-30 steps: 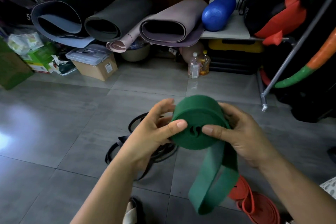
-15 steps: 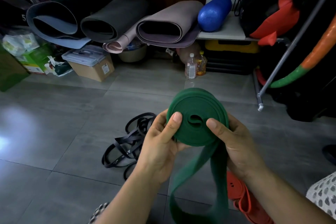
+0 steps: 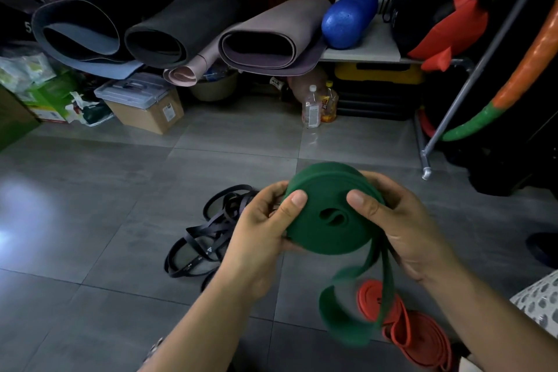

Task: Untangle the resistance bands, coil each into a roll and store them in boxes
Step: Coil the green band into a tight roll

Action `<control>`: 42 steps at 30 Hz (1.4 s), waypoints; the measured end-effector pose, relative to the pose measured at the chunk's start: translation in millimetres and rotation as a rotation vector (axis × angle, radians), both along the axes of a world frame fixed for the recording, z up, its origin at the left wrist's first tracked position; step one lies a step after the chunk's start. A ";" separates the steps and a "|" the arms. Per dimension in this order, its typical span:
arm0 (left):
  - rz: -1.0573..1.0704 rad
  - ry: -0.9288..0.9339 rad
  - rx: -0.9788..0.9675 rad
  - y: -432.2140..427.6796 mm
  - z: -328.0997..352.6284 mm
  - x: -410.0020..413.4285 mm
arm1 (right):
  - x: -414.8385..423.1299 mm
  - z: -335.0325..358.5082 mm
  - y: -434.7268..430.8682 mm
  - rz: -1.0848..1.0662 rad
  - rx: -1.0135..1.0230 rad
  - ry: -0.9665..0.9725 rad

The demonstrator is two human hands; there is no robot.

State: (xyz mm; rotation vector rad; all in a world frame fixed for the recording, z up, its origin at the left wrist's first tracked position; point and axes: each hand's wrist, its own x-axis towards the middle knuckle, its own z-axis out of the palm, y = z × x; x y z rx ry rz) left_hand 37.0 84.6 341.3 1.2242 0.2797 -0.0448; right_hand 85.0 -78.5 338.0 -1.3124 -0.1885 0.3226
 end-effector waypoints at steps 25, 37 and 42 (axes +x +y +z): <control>0.074 0.048 -0.342 -31.6 -16.0 -5.6 | -12.3 -19.9 8.6 -0.118 0.102 0.069; -0.173 0.030 0.167 -8.4 -11.7 1.5 | 0.2 -16.0 -15.8 0.063 -0.201 0.000; 0.060 0.047 -0.266 -19.1 -16.6 0.1 | -7.6 -29.8 -4.8 -0.011 -0.010 0.111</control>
